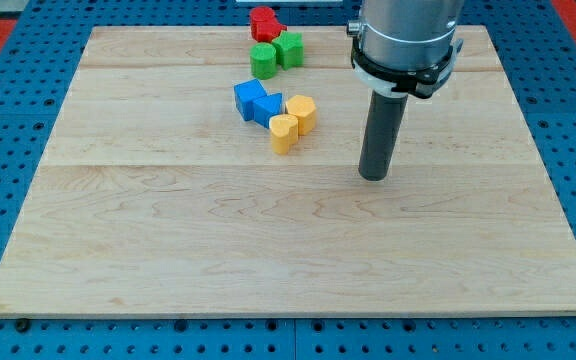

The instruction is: Point your arm towards yellow heart

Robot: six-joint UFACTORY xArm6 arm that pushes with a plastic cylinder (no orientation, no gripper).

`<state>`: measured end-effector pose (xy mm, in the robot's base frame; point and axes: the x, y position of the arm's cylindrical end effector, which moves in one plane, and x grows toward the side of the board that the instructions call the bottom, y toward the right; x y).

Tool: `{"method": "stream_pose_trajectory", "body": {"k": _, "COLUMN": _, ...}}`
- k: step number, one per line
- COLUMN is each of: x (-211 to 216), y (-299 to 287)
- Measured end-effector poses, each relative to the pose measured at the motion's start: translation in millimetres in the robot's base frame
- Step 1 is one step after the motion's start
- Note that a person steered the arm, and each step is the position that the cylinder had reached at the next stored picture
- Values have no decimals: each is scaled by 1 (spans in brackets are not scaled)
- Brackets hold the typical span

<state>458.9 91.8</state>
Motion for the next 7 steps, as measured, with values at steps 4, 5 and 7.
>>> {"method": "stream_pose_trajectory", "body": {"k": 4, "x": 29, "y": -267}}
{"method": "stream_pose_trajectory", "body": {"k": 5, "x": -21, "y": -290}}
{"method": "stream_pose_trajectory", "body": {"k": 7, "x": -39, "y": -198}}
